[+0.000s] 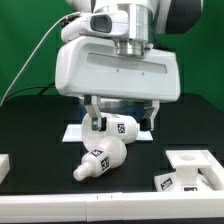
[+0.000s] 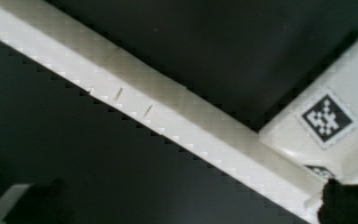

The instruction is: Assemble lamp

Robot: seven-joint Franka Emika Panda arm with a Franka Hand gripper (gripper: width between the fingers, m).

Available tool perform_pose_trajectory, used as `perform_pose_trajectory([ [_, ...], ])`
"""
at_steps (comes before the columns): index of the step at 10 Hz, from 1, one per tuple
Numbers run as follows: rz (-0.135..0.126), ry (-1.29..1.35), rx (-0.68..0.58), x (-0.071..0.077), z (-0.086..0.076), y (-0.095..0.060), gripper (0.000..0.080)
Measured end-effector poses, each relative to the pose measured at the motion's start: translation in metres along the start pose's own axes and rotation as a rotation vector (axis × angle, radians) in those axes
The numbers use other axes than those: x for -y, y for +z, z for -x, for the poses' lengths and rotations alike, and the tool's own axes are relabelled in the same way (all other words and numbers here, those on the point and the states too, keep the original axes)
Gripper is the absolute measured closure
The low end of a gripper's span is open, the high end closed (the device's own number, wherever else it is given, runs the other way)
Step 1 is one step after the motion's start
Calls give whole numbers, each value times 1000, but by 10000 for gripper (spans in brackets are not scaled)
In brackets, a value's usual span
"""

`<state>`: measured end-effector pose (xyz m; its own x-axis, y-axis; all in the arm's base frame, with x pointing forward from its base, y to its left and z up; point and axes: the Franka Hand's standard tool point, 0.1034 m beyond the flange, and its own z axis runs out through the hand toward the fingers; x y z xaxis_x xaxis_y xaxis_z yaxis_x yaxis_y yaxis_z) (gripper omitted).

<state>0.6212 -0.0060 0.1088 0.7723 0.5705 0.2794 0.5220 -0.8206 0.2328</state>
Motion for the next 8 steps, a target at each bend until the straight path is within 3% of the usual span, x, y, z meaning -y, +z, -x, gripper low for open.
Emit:
perform_pose_trajectory([
  [1,2,-58,2,-1,0,0,101],
  [2,-35,-96,42,4,3,1,101],
  [3,-127,-103,129,9,0,-1,101],
  [4,-196,-127,210,10,-4,-3,101],
  [5,-245,-168,264,11,-5,-2,101],
  [6,-244,-248,260,10,-7,0,101],
  [7,-186,-328,189,6,-10,2,101],
  [8,-205,-379,205,8,-4,2,101],
])
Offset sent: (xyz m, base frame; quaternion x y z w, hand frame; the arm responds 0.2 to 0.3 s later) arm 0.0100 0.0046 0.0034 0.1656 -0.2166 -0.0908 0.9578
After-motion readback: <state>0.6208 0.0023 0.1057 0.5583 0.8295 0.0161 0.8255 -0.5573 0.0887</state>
